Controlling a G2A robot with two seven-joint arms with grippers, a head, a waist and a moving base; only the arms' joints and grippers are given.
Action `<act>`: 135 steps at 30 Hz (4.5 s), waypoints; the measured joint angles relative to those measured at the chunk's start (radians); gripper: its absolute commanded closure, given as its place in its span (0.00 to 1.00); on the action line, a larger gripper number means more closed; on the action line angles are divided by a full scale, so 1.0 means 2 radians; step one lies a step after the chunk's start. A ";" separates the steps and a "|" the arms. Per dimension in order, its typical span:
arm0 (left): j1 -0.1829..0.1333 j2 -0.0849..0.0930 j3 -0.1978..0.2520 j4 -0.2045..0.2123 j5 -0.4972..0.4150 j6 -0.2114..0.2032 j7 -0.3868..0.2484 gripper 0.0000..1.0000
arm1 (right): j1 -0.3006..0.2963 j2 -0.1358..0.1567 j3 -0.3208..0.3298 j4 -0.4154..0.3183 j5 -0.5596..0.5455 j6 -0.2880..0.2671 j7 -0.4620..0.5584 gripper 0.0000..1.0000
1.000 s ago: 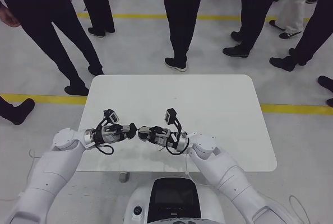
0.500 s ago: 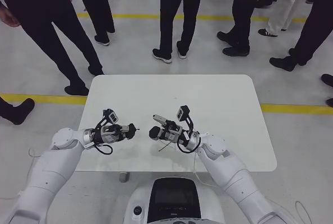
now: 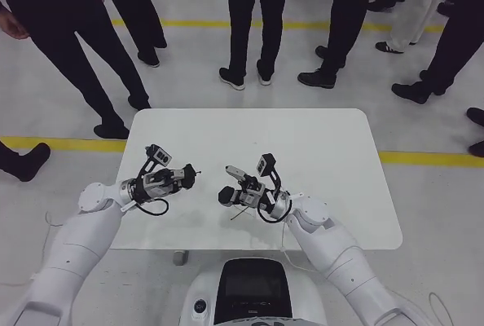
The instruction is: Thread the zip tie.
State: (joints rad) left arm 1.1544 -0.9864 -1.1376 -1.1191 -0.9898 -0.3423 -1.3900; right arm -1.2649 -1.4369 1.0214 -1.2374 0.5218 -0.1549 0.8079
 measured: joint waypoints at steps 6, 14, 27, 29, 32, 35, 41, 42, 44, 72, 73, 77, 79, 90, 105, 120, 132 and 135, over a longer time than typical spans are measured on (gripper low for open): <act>0.000 -0.002 -0.015 0.002 -0.019 0.001 0.000 1.00 | 0.000 0.000 0.000 0.000 0.000 0.000 0.000 0.00; 0.004 -0.002 -0.025 -0.003 -0.024 0.001 0.000 1.00 | 0.001 0.004 0.000 -0.020 -0.060 0.018 -0.046 0.00; 0.004 -0.002 -0.025 -0.002 -0.024 0.001 0.000 1.00 | 0.012 0.017 -0.063 -0.128 -0.353 0.250 -0.119 0.00; 0.004 -0.002 -0.025 -0.002 -0.024 0.001 0.000 1.00 | 0.016 0.015 -0.072 -0.124 -0.372 0.249 -0.129 0.00; 0.004 -0.002 -0.025 -0.002 -0.024 0.001 0.000 1.00 | 0.017 0.015 -0.072 -0.124 -0.373 0.247 -0.131 0.00; 0.004 -0.002 -0.025 -0.002 -0.024 0.001 0.000 1.00 | 0.016 0.015 -0.072 -0.124 -0.373 0.247 -0.130 0.00; 0.004 -0.002 -0.025 -0.002 -0.024 0.001 0.000 1.00 | 0.019 0.021 -0.069 -0.120 -0.421 0.247 -0.120 0.00; 0.004 -0.002 -0.025 -0.002 -0.024 0.001 0.000 1.00 | 0.018 0.022 -0.066 -0.124 -0.429 0.247 -0.113 0.00; 0.004 -0.002 -0.025 -0.002 -0.024 0.001 0.000 1.00 | 0.016 0.027 -0.056 -0.135 -0.446 0.247 -0.093 0.00; 0.004 -0.002 -0.025 -0.002 -0.024 0.001 0.000 1.00 | 0.063 0.025 -0.103 -0.159 -0.761 0.248 0.077 0.00; 0.004 -0.002 -0.025 -0.002 -0.024 0.001 0.000 1.00 | 0.072 0.022 -0.111 -0.153 -0.775 0.248 0.092 0.00; 0.004 -0.002 -0.025 -0.002 -0.024 0.001 0.000 1.00 | 0.105 0.008 -0.150 -0.130 -0.802 0.247 0.161 0.00; 0.004 -0.002 -0.025 -0.002 -0.024 0.001 0.000 1.00 | 0.110 0.006 -0.157 -0.126 -0.804 0.246 0.179 0.00; 0.004 -0.002 -0.025 -0.002 -0.024 0.001 0.000 1.00 | 0.118 -0.001 -0.198 -0.112 -0.870 0.226 0.178 0.00; 0.004 -0.002 -0.025 -0.002 -0.024 0.001 0.000 1.00 | 0.132 -0.013 -0.217 -0.082 -0.887 0.185 0.193 0.00; 0.004 -0.002 -0.025 -0.002 -0.024 0.001 0.000 1.00 | 0.129 -0.015 -0.213 -0.084 -0.903 0.155 0.199 0.00; 0.004 -0.002 -0.025 -0.002 -0.024 0.001 0.000 1.00 | 0.117 -0.018 -0.217 -0.099 -0.938 0.126 0.212 0.57; 0.004 -0.002 -0.025 -0.002 -0.024 0.001 0.000 1.00 | 0.115 -0.020 -0.215 -0.097 -0.939 0.122 0.210 0.63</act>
State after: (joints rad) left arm 1.1623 -0.9907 -1.1874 -1.1240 -1.0372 -0.3400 -1.3900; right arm -1.0348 -1.4769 0.5918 -1.4315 -1.3562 0.0885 1.2279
